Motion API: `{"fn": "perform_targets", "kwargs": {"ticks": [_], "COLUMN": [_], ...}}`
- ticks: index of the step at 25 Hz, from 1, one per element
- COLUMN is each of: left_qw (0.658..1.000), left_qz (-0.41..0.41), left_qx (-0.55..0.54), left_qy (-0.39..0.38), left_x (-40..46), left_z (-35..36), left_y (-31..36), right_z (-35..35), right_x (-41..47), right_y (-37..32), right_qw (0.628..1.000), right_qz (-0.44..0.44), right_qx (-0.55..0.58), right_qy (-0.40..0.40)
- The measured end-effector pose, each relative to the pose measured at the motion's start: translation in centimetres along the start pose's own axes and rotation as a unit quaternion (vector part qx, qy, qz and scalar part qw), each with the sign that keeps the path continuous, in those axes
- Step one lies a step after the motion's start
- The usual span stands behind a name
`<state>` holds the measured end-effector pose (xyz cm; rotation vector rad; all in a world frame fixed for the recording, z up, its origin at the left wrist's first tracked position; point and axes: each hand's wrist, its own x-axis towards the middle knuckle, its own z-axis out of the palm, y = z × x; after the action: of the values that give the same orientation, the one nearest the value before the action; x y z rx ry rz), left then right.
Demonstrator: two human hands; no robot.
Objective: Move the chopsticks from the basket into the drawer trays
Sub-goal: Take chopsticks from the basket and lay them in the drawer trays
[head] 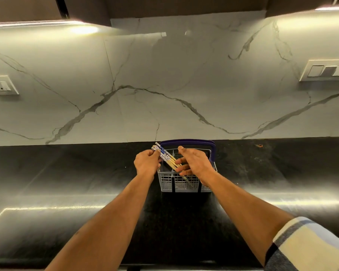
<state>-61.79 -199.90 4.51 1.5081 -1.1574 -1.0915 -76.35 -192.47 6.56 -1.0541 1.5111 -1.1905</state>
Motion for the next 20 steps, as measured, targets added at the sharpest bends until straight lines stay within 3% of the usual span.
{"fn": "perform_targets", "kwargs": {"ticks": [5, 9, 16, 20], "left_qw": [0.994, 0.978, 0.957, 0.951], "left_qz": [0.095, 0.177, 0.219, 0.211], "left_qx": [0.029, 0.019, -0.018, 0.020], "left_qy": [-0.035, -0.110, -0.190, -0.226], "left_x": [-0.2, -0.9, -3.2, -4.5], "left_z": [-1.8, -4.3, -8.2, -9.3], "left_y": [2.0, 6.7, 15.2, 17.0], "right_z": [-0.1, 0.4, 1.5, 1.1], "right_x": [-0.3, -0.9, -3.7, -6.7], "right_y": [0.5, -1.1, -5.9, -6.6], "right_qw": [0.993, 0.979, 0.979, 0.991], "right_qz": [-0.025, -0.098, -0.170, -0.131], "right_qx": [-0.117, -0.178, -0.096, -0.040], "right_qy": [0.011, 0.027, 0.050, 0.002]}}
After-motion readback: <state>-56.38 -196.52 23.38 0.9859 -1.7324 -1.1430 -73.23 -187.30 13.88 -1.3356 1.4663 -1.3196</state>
